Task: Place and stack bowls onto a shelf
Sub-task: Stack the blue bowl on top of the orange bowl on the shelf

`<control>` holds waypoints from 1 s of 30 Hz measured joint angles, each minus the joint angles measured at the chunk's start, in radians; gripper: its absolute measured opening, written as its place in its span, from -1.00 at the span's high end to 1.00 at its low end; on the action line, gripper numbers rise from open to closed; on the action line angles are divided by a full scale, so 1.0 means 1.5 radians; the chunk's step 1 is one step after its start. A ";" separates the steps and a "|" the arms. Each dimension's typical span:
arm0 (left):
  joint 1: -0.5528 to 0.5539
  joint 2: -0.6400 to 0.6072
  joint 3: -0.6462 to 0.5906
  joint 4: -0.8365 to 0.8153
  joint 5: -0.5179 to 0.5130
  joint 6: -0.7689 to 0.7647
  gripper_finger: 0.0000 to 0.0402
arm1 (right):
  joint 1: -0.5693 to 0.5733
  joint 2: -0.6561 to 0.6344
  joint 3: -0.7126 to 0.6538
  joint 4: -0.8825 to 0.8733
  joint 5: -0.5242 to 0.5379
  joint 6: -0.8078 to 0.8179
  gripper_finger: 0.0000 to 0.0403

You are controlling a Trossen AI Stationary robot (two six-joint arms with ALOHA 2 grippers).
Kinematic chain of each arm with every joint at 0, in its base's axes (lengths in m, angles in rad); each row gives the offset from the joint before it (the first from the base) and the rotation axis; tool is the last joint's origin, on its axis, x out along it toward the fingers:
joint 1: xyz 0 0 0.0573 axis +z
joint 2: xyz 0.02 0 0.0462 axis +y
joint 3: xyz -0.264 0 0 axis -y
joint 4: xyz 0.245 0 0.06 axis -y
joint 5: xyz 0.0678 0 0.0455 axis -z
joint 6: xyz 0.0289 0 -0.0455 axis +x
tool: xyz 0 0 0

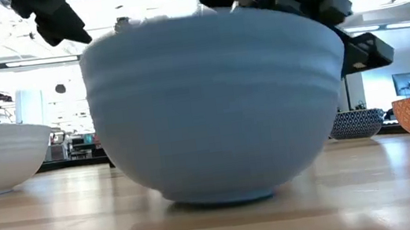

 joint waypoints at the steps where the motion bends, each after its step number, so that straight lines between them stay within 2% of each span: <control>1: 0.000 0.000 0.000 0.002 0.000 0.000 0.17 | 0.000 0.005 0.001 0.004 0.000 0.000 0.18; 7: 0.000 0.000 0.000 0.001 -0.003 -0.001 0.17 | 0.005 0.012 0.000 0.010 -0.012 0.000 0.34; 16: 0.000 0.000 0.000 0.008 -0.008 -0.012 0.17 | 0.001 0.012 0.000 0.011 -0.020 -0.036 0.88; 21: 0.000 0.000 0.000 0.046 -0.011 -0.024 0.17 | -0.003 0.008 0.014 -0.015 -0.019 -0.043 0.88; 25: 0.000 0.020 0.000 0.098 -0.008 -0.037 0.16 | -0.010 0.008 0.057 -0.099 -0.008 -0.061 0.88; 30: 0.001 0.089 0.001 0.176 0.051 -0.058 0.04 | -0.018 0.007 0.139 -0.231 0.053 -0.081 0.88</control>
